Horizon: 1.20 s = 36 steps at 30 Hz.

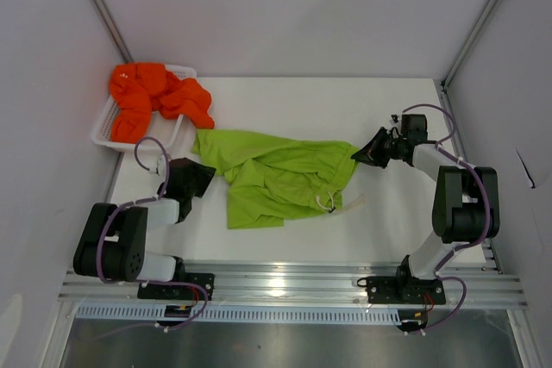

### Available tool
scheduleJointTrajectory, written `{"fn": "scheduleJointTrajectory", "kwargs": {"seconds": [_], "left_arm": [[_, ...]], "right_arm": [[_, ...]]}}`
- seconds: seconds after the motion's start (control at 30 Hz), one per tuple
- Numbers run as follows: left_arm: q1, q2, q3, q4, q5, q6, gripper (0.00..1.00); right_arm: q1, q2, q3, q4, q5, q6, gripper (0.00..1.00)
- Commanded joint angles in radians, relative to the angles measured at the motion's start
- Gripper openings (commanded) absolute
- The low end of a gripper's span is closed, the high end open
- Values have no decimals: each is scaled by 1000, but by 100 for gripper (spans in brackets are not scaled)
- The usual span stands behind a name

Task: Fold and stack the shorts
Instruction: Flatten the shorts out

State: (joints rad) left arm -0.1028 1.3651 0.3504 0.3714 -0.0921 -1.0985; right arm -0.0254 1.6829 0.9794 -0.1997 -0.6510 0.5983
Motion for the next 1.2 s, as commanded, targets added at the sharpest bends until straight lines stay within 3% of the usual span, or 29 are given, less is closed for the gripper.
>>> {"fn": "scheduleJointTrajectory", "kwargs": {"seconds": [0.0,0.2,0.27,0.4,0.43,0.53,0.8,0.9,1.03,1.17], "left_arm": [[5,57,12,46,6,-73,53],[3,115,50,50,-35,-104,50],[-5,130,64,50,-58,-109,43],[-18,138,76,64,-115,-120,12],[-18,138,68,76,-118,-118,1],[-15,115,113,31,-127,-74,0],[-15,-124,367,-462,-204,48,0],[-12,-194,450,-570,-228,66,0],[11,-195,649,-796,-221,74,0],[63,-164,749,-879,-183,97,0]], "right_arm": [[1,-32,2,32,16,1,0],[1,-35,2,36,14,0,0],[2,-34,1,39,11,3,0],[2,-31,-1,42,7,5,0],[2,-34,-1,42,5,3,0],[2,-38,2,31,5,-8,0],[59,-74,48,-66,39,-78,0],[90,-98,54,-52,8,-100,0],[93,-156,25,69,-96,-81,0],[94,-236,7,129,-137,-75,0]]}}
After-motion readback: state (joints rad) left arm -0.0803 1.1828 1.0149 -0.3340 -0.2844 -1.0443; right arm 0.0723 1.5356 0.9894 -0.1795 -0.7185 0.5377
